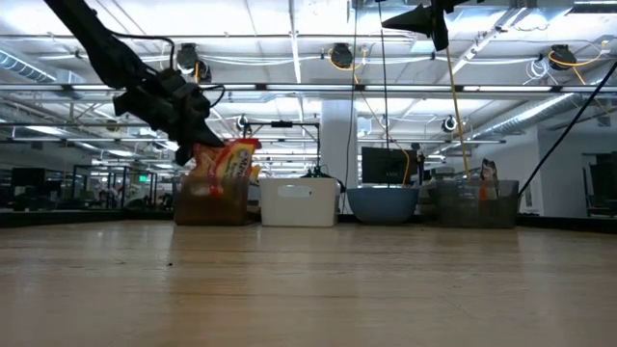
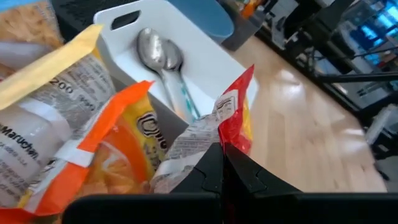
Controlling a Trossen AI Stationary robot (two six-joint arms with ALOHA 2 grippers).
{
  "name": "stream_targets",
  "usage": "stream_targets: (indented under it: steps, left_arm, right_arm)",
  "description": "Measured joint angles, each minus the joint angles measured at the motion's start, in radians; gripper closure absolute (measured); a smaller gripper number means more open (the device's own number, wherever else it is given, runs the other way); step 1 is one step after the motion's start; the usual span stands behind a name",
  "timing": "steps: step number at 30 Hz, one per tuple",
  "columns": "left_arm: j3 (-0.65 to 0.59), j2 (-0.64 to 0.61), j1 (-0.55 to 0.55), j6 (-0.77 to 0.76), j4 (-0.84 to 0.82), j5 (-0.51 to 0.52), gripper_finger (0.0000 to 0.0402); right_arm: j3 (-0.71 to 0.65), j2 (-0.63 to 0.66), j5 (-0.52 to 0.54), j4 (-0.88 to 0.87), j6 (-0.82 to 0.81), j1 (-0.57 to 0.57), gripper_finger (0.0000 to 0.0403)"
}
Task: Pick & Place Food Item
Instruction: Put the red noodle pack into the left black bin
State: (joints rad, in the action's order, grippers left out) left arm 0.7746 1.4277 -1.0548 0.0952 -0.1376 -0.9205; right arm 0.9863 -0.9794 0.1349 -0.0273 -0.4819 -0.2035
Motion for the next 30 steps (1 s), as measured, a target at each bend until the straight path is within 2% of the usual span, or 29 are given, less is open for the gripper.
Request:
stream_targets:
  steps: [13,20,25,30]
  left_arm:
    - [0.001,0.025,0.01,0.026,-0.007,0.086,0.0395]
    - [0.0,0.026,0.008,-0.058,0.032,0.078,0.0388]
    - [0.0,0.026,-0.004,-0.104,0.055,0.031,0.0368]
    - [0.0,0.025,-0.024,-0.14,0.063,0.024,0.0324]
  right_arm:
    - [0.0,0.0,0.0,0.0,-0.004,0.0,0.0197]
    - [0.0,0.0,0.0,-0.006,-0.004,0.0,0.0197]
    - [0.0,0.0,0.0,-0.007,-0.004,0.0,0.0197]
    - [0.0,0.0,-0.001,-0.007,-0.004,0.0,0.0197]
